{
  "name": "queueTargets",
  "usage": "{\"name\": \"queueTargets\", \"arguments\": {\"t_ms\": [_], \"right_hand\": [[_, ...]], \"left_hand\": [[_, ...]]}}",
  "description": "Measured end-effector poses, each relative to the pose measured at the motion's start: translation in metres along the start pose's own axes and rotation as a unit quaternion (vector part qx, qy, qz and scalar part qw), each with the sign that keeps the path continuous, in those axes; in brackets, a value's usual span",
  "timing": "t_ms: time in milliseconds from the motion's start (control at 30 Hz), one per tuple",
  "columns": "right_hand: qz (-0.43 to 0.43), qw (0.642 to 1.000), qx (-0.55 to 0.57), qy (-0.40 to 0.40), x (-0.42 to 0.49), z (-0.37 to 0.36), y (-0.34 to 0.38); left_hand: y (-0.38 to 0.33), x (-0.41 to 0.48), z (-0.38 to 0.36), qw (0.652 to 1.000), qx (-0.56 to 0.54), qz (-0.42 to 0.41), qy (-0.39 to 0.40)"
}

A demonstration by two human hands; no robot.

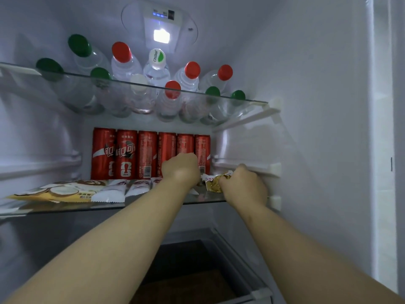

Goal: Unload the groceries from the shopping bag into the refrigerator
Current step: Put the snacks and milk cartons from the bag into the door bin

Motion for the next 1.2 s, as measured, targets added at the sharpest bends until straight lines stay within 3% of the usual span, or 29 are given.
{"name": "queueTargets", "arguments": {"t_ms": [300,567,733,967,1067,1200], "right_hand": [[0.042,0.999,0.007,0.029,-0.002,-0.001,-0.002],[0.049,0.998,-0.012,0.041,0.002,-0.004,-0.003],[0.043,0.999,-0.024,0.016,0.001,-0.005,-0.002],[0.026,0.996,0.077,-0.029,-0.016,0.007,-0.001],[0.034,0.989,0.127,-0.063,-0.033,0.019,0.001],[0.089,0.987,0.105,-0.080,-0.072,0.029,-0.005]], "left_hand": [[-0.001,-0.010,-0.007,0.990,0.002,-0.007,0.139],[0.000,-0.009,-0.010,0.990,-0.014,-0.010,0.141],[-0.004,-0.017,-0.004,0.997,-0.036,-0.012,0.062],[-0.004,-0.045,0.015,0.972,-0.004,-0.118,-0.204],[0.004,-0.068,0.021,0.956,-0.014,-0.152,-0.249],[0.018,-0.114,0.024,0.940,-0.037,-0.189,-0.282]]}}
Point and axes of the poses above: each hand's wrist, its own x-axis towards the middle knuckle, its own z-axis out of the back of the hand, y = z × x, the point moved 2 cm from there along x, towards the middle knuckle, and after that the axes turned 3 degrees about -x, right-handed, at the moved point
